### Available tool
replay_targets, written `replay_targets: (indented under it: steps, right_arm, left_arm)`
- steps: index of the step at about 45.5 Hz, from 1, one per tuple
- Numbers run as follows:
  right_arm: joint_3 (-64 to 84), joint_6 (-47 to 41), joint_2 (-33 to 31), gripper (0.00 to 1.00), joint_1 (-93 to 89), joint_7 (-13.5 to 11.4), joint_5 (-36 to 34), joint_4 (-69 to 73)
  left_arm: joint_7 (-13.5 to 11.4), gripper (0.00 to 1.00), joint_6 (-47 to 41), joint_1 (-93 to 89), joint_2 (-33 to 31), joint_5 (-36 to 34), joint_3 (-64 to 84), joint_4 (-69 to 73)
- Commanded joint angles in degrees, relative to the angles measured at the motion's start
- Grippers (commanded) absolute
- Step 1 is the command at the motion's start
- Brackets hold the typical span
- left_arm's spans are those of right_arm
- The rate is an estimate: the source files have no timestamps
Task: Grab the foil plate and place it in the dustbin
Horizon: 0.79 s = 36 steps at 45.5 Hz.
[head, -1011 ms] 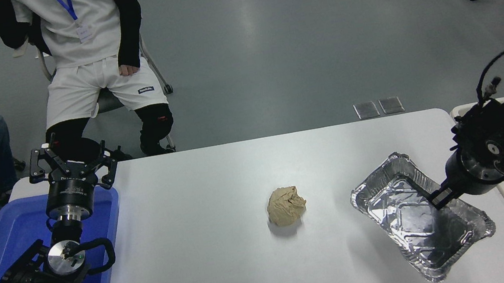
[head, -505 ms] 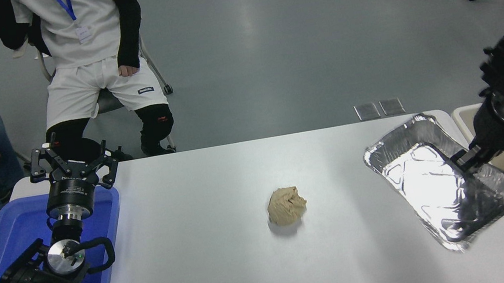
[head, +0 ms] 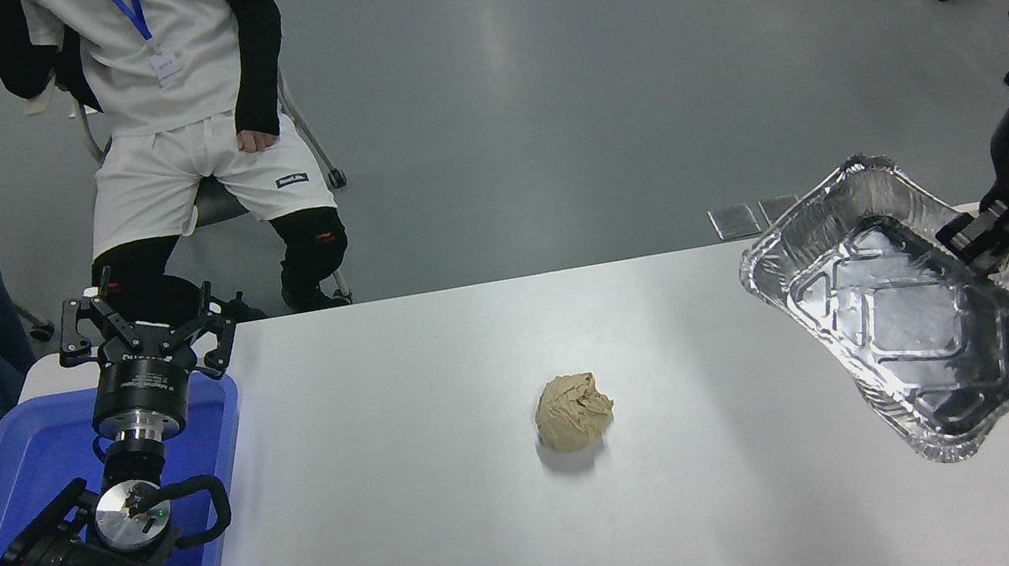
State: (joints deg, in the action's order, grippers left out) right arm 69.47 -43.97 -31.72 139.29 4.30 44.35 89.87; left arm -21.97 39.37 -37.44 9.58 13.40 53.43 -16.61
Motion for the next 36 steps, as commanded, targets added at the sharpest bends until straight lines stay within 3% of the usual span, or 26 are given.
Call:
replay_targets:
  steps: [1,22,36]
  right_arm:
    - [-0.04,-1.03,-0.88,0.0,4.58,0.01,-0.14,0.22]
    - [1.45,-1.03,-4.48,0.0,3.88,-0.08,0.13,-0.84]
    - [4.97,-1.03,-14.94,0.0,1.07,-0.34,3.82,-3.91]
  left_arm:
    - [0.0,0.99,0.01,0.0,0.0,0.04,0.01,0.0]
    - [0.0,0.99,0.01,0.0,0.0,0.04,0.01,0.0]
    - [0.0,0.99,0.01,0.0,0.0,-0.04,0.01,0.0]
